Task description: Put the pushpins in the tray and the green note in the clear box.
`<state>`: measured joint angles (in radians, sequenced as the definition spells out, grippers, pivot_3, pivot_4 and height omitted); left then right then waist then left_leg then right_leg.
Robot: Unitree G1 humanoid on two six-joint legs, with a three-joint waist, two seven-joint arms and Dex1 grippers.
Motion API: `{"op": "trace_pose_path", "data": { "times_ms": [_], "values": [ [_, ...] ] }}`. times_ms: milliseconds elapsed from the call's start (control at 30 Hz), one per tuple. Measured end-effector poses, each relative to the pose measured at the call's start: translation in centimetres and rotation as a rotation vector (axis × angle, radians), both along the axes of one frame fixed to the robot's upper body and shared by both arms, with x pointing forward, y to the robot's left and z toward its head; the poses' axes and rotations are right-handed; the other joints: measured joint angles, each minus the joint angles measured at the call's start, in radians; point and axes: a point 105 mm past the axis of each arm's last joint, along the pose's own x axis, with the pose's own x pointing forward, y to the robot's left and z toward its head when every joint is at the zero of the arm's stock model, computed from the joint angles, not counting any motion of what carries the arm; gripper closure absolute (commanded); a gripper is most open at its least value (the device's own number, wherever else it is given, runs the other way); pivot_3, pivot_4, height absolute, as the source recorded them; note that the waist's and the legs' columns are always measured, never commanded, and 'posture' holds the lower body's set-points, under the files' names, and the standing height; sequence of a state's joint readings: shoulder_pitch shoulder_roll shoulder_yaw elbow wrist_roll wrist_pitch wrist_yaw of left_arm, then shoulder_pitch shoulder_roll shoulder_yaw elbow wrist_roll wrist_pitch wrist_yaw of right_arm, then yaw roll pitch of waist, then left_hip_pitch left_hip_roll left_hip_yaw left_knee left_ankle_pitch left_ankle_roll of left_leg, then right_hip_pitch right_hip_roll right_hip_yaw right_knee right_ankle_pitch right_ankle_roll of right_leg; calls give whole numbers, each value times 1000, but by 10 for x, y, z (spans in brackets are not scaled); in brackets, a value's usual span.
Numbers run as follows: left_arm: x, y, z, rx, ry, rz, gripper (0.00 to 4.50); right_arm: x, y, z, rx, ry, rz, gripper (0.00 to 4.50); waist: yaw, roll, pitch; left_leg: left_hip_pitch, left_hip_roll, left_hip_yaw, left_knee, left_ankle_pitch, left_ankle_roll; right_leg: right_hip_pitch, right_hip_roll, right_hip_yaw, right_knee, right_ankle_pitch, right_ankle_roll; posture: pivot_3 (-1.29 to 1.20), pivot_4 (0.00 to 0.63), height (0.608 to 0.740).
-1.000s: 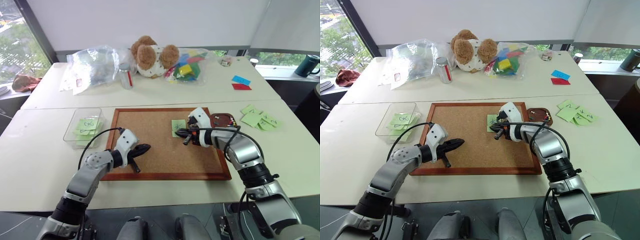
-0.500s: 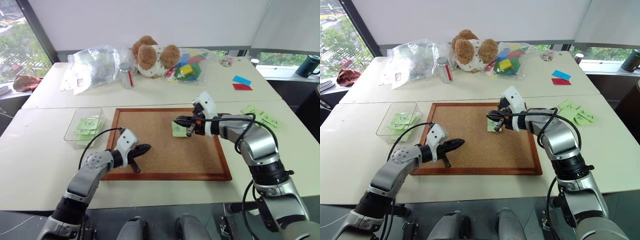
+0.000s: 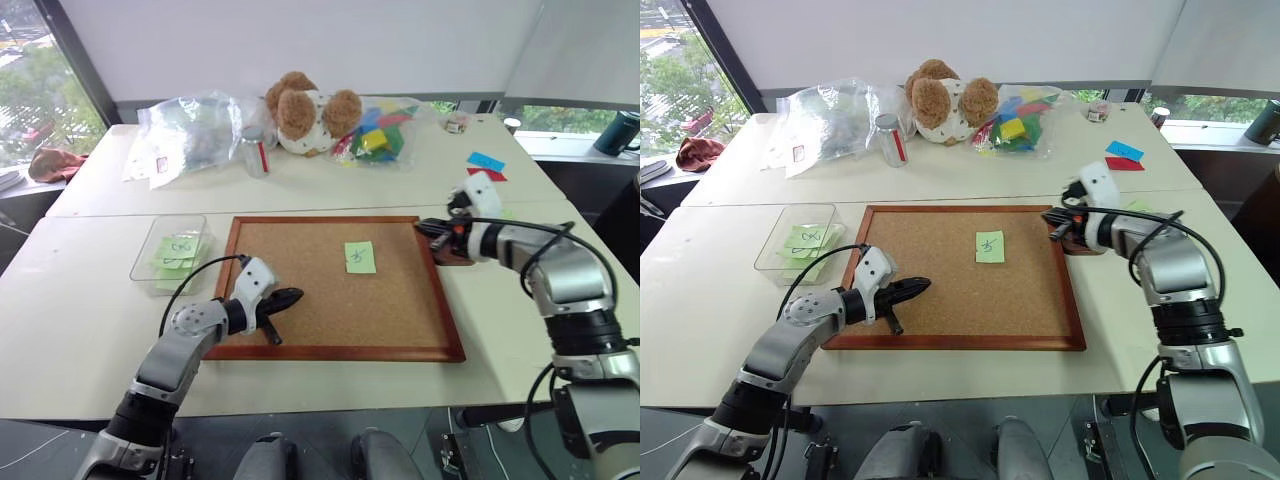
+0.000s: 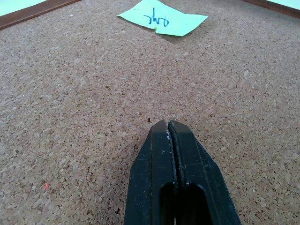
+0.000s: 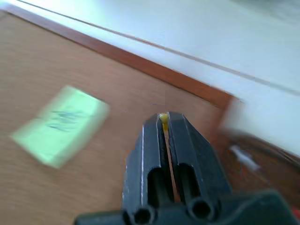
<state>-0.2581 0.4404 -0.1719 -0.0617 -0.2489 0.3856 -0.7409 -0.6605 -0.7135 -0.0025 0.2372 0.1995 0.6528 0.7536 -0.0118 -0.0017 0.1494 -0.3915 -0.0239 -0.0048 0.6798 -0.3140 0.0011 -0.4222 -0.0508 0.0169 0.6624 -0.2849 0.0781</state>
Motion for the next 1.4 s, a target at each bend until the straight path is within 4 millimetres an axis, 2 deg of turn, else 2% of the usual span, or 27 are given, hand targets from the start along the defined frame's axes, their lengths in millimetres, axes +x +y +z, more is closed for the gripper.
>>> {"op": "trace_pose_path", "data": {
  "times_ms": [233,333,433,467,567,700,1000,1267,1333,1400],
  "values": [
    [0,-1,0,1,-3,-3,4500,9,-40,-25,-23,54,-137,4436,0,0,0,0,0,0,0,0,0,0,0,0,0,0,0,0,150,740],
    [0,-1,0,1,-3,-3,4500,9,-45,-33,-19,75,-153,4436,-1,0,0,0,0,0,0,0,0,0,0,0,0,0,0,0,150,740],
    [0,0,0,2,-3,-3,4500,11,-45,-33,-18,69,-150,4436,-1,0,0,0,0,0,0,0,0,1,0,0,0,0,0,0,150,740],
    [0,0,0,2,-3,-3,4500,11,-45,-34,-19,69,-150,3885,-1,0,0,0,0,0,0,0,0,1,0,0,0,0,0,0,150,740],
    [0,0,0,3,-5,-3,4500,11,-44,-36,-17,75,-150,2670,-1,0,0,0,0,0,0,0,0,1,0,0,0,0,0,0,150,740],
    [0,0,0,3,-5,-2,4500,11,-44,-36,-16,77,-150,685,-1,0,0,0,0,0,0,0,0,1,0,0,0,0,0,0,150,740],
    [0,0,1,3,-5,-3,4500,14,-42,-24,-20,53,-146,685,0,0,0,0,0,0,0,0,0,1,0,0,0,0,0,0,150,740],
    [0,0,0,2,-5,-2,4500,12,-42,-23,-20,58,-133,685,-1,0,0,0,0,0,0,0,0,1,0,0,0,0,0,0,150,740],
    [0,0,0,2,-3,-2,4500,11,-34,-15,-15,43,-90,685,0,0,0,0,0,0,0,0,0,1,0,0,0,0,0,0,150,740],
    [0,0,0,3,-3,-2,4500,9,-16,0,-11,11,-15,685,0,0,0,0,0,0,0,0,0,1,0,0,0,0,0,0,150,740]
  ]
}}
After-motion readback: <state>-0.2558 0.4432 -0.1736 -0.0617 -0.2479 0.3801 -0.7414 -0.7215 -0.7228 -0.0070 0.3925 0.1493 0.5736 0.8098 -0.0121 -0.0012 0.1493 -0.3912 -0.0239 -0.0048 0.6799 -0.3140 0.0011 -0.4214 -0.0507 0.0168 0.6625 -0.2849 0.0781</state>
